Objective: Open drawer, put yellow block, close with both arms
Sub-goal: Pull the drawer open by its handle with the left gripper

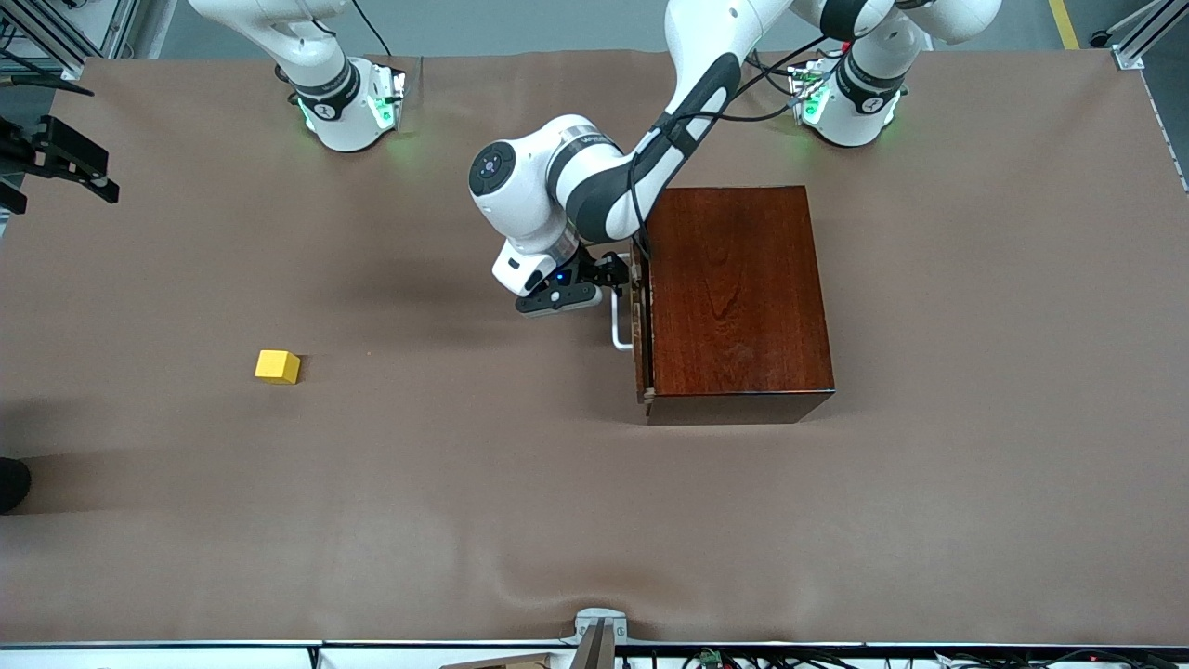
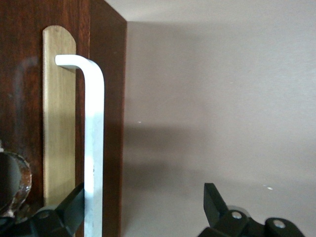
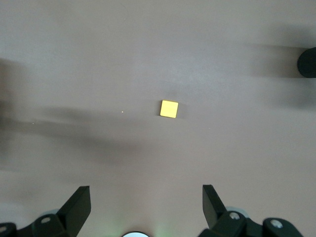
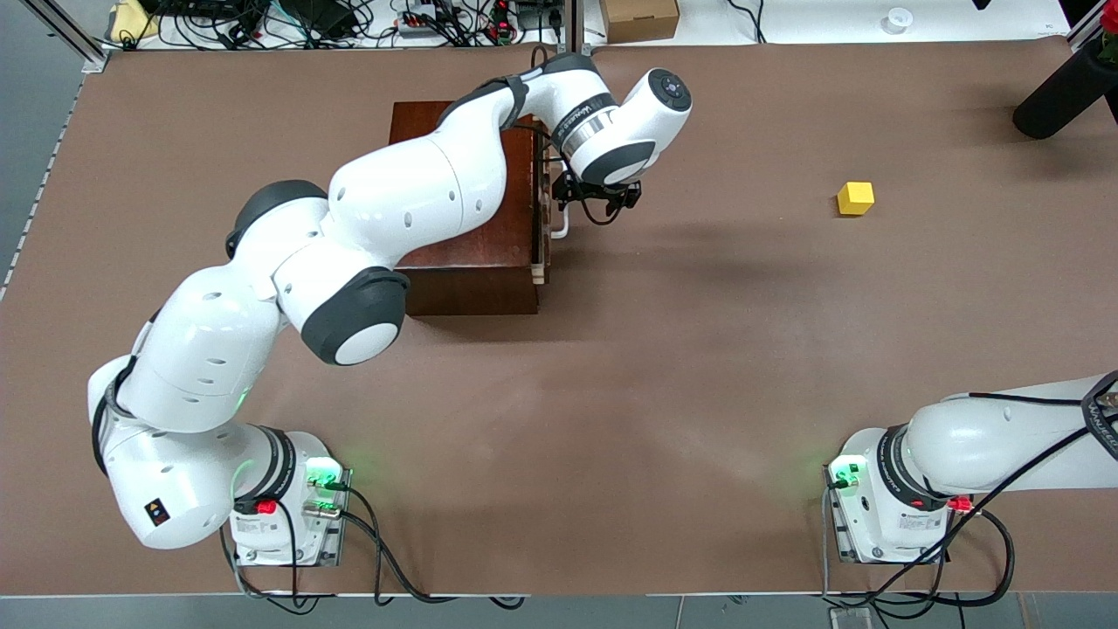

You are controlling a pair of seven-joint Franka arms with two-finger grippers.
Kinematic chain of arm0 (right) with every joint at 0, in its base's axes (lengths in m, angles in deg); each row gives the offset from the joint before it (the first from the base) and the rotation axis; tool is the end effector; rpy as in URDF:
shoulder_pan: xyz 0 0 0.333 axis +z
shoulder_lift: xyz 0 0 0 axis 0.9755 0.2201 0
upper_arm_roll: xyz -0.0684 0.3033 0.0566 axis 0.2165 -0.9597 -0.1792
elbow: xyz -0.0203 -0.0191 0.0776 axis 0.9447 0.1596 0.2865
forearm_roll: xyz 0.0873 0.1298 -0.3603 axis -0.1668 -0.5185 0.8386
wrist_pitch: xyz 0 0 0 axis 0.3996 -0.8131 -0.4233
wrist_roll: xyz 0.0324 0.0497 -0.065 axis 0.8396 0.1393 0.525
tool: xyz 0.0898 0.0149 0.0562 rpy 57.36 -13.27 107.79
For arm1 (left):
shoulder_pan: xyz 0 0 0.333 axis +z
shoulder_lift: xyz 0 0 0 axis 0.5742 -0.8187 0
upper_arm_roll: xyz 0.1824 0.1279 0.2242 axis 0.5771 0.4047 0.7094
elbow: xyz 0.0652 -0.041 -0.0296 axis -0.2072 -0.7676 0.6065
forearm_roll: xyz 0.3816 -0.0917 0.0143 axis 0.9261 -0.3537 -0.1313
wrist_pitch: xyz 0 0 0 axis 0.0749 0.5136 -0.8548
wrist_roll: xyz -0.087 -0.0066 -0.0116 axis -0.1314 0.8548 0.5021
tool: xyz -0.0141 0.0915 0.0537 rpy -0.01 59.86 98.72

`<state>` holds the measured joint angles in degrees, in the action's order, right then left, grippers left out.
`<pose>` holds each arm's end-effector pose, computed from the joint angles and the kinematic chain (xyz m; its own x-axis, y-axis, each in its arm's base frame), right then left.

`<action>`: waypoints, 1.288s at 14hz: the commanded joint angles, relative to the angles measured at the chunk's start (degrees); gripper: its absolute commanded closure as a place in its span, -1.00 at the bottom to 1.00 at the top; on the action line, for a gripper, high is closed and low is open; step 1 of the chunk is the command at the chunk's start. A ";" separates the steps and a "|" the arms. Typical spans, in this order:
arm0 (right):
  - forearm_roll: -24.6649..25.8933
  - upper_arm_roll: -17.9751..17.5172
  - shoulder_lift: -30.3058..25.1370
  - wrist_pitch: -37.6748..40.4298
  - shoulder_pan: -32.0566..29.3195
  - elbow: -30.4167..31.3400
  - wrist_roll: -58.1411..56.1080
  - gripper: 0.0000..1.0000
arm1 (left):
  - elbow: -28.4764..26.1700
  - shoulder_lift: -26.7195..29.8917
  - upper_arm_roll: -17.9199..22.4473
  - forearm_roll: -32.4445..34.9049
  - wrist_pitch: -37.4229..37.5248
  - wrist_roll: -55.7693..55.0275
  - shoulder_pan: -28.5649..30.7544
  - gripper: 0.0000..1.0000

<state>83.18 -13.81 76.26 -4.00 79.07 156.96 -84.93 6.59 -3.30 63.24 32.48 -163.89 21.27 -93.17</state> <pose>0.5177 -0.0141 0.6823 0.9908 0.1341 -0.0155 0.1342 -0.9910 0.0020 0.4344 -0.6010 0.2818 0.9958 0.0096 0.0912 0.0347 -0.9602 -0.2772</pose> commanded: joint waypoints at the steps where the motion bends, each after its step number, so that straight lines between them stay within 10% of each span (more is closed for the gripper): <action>1: -0.36 0.12 0.52 0.92 0.15 -1.25 -0.47 -1.00 | 2.17 -1.98 -0.80 -1.04 -3.83 -1.62 -0.94 -1.00; 18: -0.36 0.04 0.52 0.92 0.06 -1.25 -0.39 -1.00 | 6.12 -3.74 -0.71 -4.12 -6.37 -2.42 -0.85 -1.00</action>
<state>83.18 -13.83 76.26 -3.94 79.07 156.96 -84.94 8.76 -4.41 62.68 29.74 -169.03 20.08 -93.74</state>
